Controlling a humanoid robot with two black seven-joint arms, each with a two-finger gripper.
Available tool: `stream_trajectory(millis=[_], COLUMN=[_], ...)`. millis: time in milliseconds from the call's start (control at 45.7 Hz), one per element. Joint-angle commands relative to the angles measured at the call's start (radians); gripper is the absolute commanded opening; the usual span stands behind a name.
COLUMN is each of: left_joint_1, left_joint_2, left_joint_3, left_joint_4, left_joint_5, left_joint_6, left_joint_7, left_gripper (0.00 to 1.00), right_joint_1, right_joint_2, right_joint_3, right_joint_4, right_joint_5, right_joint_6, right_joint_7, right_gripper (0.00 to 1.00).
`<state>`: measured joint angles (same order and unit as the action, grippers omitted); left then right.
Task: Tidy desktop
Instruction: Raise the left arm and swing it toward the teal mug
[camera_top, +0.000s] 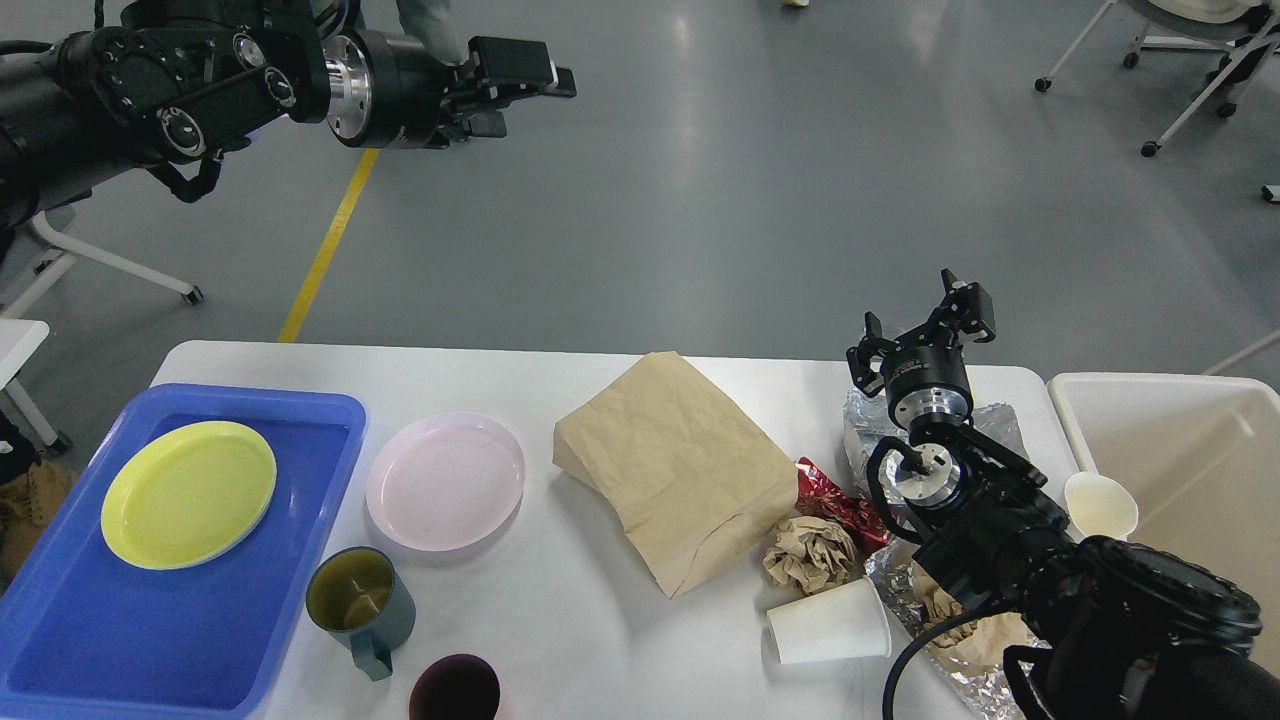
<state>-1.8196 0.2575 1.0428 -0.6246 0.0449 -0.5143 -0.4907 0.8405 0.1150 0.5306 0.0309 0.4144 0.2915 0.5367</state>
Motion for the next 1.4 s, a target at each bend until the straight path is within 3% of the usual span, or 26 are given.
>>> stream_trajectory(millis=[0, 131, 350, 1378], left_joint_1=[-0.104, -0.199, -0.21, -0.132], left_joint_2=[-0.073, -0.119, -0.165, -0.166], left_joint_3=[0.253, 0.381, 0.395, 0.388], left_joint_4=[-0.03, -0.196, -0.463, -0.469], left_joint_5=[0.0, -0.002, -0.002, -0.003], left_joint_6=[-0.095, -0.132, -0.133, -0.132], left_joint_7=[0.0, -0.002, -0.002, -0.002], left_gripper=[0.99, 0.99, 0.99, 0.99], right_joint_1=[0.002, 0.002, 0.0, 0.0], right_joint_2=[0.0, 0.0, 0.0, 0.0], right_joint_3=[0.0, 0.0, -0.001, -0.003], right_joint_4=[0.0, 0.0, 0.0, 0.001], right_joint_5=[0.0, 0.0, 0.0, 0.0], right_joint_6=[0.0, 0.0, 0.0, 0.001], right_joint_7=[0.0, 0.0, 0.0, 0.0], right_gripper=[1.0, 1.0, 1.0, 1.0])
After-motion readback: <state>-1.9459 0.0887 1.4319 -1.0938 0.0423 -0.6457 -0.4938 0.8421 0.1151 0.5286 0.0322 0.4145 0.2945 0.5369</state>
